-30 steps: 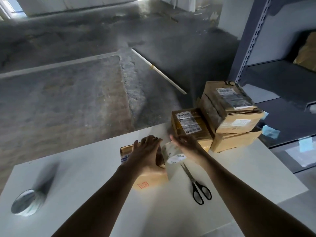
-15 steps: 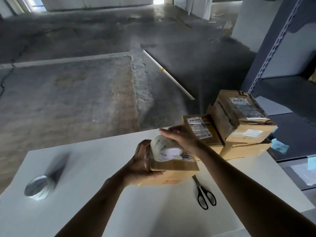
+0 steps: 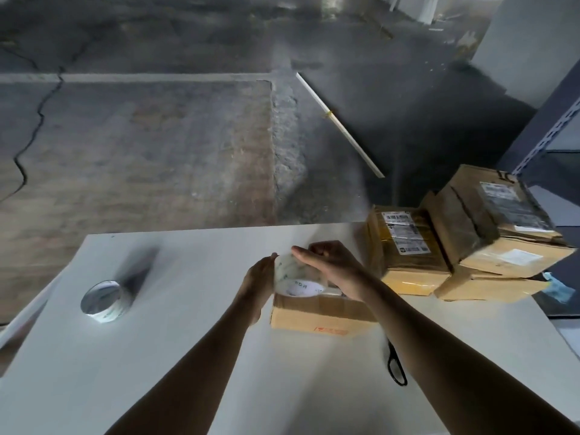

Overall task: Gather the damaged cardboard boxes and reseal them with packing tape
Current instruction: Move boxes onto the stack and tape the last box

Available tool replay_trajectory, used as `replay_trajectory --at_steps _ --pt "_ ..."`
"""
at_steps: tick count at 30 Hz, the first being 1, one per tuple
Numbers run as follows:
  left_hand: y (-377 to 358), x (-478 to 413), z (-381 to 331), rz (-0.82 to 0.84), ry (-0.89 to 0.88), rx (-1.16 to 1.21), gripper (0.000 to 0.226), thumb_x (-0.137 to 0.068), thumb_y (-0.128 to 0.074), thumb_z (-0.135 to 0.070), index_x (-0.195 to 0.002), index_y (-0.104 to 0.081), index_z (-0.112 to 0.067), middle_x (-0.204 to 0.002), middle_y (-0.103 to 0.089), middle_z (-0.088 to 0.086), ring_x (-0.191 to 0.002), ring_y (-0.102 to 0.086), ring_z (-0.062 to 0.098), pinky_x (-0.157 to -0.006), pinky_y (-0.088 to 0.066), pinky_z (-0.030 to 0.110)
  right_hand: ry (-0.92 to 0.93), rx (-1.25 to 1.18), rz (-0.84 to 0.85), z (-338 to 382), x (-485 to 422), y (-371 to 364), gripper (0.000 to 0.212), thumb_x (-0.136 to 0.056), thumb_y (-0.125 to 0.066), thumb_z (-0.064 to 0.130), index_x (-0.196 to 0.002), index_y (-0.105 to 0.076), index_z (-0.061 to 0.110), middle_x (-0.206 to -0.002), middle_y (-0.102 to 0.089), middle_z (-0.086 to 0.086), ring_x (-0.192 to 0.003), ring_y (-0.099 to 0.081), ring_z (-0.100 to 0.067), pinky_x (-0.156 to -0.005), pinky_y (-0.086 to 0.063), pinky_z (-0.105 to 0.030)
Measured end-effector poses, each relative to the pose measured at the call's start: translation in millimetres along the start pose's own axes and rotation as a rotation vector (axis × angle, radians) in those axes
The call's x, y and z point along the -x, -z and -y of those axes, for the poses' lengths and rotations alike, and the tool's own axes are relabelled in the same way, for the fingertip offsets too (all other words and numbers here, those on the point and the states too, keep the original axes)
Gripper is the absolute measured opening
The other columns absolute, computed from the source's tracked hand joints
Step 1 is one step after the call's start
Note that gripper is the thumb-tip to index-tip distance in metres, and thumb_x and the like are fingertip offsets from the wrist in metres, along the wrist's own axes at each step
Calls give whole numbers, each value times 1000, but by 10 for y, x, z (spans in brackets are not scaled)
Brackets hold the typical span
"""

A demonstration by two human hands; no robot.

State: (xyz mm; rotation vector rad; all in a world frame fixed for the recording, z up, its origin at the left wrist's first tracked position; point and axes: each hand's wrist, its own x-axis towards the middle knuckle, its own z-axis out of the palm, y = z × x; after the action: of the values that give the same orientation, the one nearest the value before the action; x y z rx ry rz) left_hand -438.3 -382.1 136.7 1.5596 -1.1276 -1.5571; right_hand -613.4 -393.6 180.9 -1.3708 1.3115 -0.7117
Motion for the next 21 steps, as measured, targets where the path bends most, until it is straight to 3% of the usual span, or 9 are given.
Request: replay_trajectory --at_steps 3,5,9,12,17,21 --pt "-29 -26 -13 27 37 3 39 -102 -42 -50 -105 -66 -20 -103 -70 8 -102 -65 23 -93 -55 39 -24 13 16 -41 -13 -30 93 -63 -70 83 -96 -66 -3 -95 -69 -21 -95 -70 -34 -86 -53 -61" --pt "-38 -74 4 55 36 -19 30 -101 -48 -47 -103 -66 -24 -103 -71 4 -104 -65 22 -97 -53 46 -31 4 9 -78 -1 -32 93 -64 -69 83 -93 -65 -5 -93 -69 -23 -93 -70 -36 -85 -53 -62" --pt "-38 -205 -54 119 110 7 18 -98 -58 -42 -102 -66 -26 -113 -69 3 -107 -62 20 -96 -53 44 7 -36 -44 -123 53 -26 90 -67 -66 83 -91 -67 -5 -91 -64 -29 -90 -67 -41 -85 -51 -60" --pt "-22 -309 -110 140 180 -85 2 -95 -65 -26 -96 -66 -25 -114 -68 4 -100 -63 18 -86 -56 38 10 -57 -43 -150 70 -32 94 -66 -67 82 -91 -66 -8 -90 -61 -33 -91 -63 -48 -84 -51 -62" --pt "-60 -365 -144 152 138 -277 13 -94 -65 -24 -82 -63 -26 -91 -68 0 -79 -63 10 -62 -54 23 -10 -131 -105 -232 34 -80 102 -61 -70 84 -91 -62 -14 -88 -59 -37 -90 -62 -50 -73 -51 -45" --pt "-66 -346 -61 148 58 -324 6 -92 -65 -21 -88 -69 -20 -96 -72 8 -89 -68 21 -72 -58 33 20 -158 -158 -298 47 -85 95 -67 -69 78 -94 -64 -12 -92 -61 -36 -91 -63 -48 -71 -53 -47"
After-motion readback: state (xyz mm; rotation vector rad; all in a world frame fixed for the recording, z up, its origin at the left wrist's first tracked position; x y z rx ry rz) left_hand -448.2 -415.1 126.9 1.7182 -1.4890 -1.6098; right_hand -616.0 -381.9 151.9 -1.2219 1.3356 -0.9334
